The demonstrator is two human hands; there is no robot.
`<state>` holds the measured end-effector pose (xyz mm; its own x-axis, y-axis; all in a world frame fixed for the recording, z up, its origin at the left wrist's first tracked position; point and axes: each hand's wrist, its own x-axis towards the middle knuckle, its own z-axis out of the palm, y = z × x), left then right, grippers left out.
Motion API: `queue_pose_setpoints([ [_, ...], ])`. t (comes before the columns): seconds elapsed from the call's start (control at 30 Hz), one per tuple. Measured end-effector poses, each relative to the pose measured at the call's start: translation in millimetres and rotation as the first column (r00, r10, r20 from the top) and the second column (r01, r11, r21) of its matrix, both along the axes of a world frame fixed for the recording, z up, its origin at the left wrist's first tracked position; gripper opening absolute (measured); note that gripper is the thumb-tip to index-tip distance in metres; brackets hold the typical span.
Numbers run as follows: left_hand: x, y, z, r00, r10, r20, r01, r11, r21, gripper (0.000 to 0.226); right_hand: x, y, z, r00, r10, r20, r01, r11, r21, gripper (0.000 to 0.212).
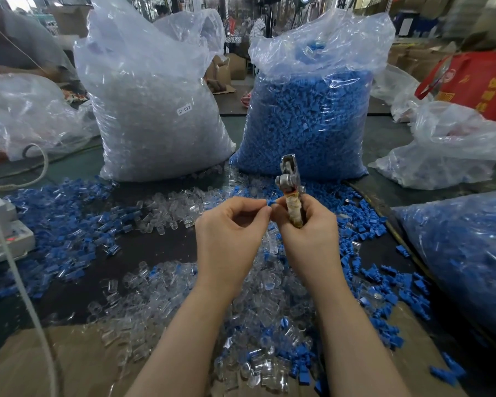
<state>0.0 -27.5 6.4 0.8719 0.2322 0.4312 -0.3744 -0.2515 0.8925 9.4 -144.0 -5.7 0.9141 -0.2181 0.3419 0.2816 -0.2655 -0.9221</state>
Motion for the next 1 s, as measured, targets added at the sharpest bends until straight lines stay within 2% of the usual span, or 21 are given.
queue_pose_setpoints([
  [0.23,1.0,2.2,-2.6,0.998,0.056,0.026,-0.058,0.996,0.061,0.009,0.2,-2.9,-1.7,0.994,0.108,-0.024,-0.107,0.994,0.028,0.010],
  [0.33,2.2,3.2,-2.5,0.998,0.069,-0.001,-0.069,0.997,0.034,0.007,-0.2,-3.3,0.5,0.990,0.138,-0.031,-0.137,0.990,0.035,0.010],
  [0.4,4.5,4.9,-2.5,0.997,0.065,-0.048,-0.066,0.998,-0.020,0.008,-0.4,-3.9,2.1,0.985,0.168,-0.040,-0.166,0.985,0.038,0.014],
  [0.5,7.4,8.0,-1.6,0.991,-0.015,-0.134,-0.010,0.983,-0.185,0.012,0.1,-9.4,1.6,0.980,0.187,-0.075,-0.185,0.982,0.025,0.016],
  [0.63,8.1,12.2,0.1,0.985,-0.103,-0.139,0.051,0.941,-0.335,0.009,1.6,-19.1,-0.6,0.960,0.217,-0.175,-0.235,0.968,-0.089,0.013],
  [0.77,9.5,15.6,-0.2,0.988,-0.102,-0.116,0.059,0.942,-0.329,0.010,0.5,-20.6,-1.0,0.938,0.225,-0.264,-0.285,0.933,-0.220,0.010],
  [1.0,9.0,17.9,-1.0,0.991,-0.108,-0.085,0.080,0.957,-0.278,0.012,-0.3,-20.0,0.5,0.917,0.270,-0.293,-0.344,0.907,-0.241,0.010],
])
